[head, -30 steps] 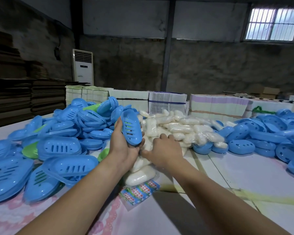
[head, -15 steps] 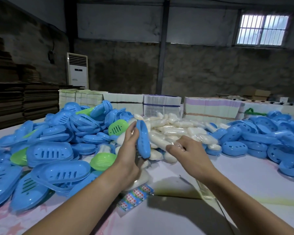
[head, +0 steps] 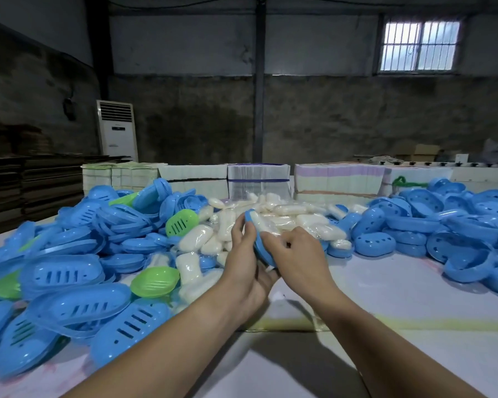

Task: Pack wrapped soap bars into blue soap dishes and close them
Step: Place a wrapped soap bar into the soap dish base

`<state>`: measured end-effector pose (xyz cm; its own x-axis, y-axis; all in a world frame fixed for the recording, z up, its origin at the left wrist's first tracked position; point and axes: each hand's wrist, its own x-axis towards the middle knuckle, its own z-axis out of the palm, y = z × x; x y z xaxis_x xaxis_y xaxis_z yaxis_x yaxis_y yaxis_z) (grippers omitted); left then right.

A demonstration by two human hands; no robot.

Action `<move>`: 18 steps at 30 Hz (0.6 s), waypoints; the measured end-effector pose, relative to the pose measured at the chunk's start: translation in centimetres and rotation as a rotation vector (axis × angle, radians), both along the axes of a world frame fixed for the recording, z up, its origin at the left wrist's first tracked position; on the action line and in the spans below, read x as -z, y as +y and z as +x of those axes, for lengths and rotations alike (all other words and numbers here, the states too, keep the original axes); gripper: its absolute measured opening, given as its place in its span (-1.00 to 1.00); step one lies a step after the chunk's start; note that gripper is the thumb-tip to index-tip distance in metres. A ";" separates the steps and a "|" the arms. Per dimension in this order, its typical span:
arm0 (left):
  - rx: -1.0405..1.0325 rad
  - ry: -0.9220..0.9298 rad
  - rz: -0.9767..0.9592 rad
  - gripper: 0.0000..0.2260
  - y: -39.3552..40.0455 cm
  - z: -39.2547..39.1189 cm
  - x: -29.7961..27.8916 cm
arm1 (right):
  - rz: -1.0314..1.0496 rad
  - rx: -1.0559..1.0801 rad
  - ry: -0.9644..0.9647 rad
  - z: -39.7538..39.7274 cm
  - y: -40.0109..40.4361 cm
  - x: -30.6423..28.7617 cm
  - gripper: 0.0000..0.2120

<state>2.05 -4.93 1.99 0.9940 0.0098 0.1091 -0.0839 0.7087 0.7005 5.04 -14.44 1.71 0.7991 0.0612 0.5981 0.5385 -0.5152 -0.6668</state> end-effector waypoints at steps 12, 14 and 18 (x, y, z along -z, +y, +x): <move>0.105 0.193 -0.415 -0.52 1.9 -0.1 0.3 | -0.238 -0.142 0.011 0.2 -1.1 -0.4 -0.68; 0.131 0.158 -0.398 -0.51 2.3 -0.3 0.2 | -0.188 -0.177 0.044 0.3 -1.2 -0.3 -0.73; 0.152 0.103 -0.318 -0.55 2.5 -0.3 0.8 | -0.158 -0.200 0.068 0.4 -1.3 -0.4 -0.77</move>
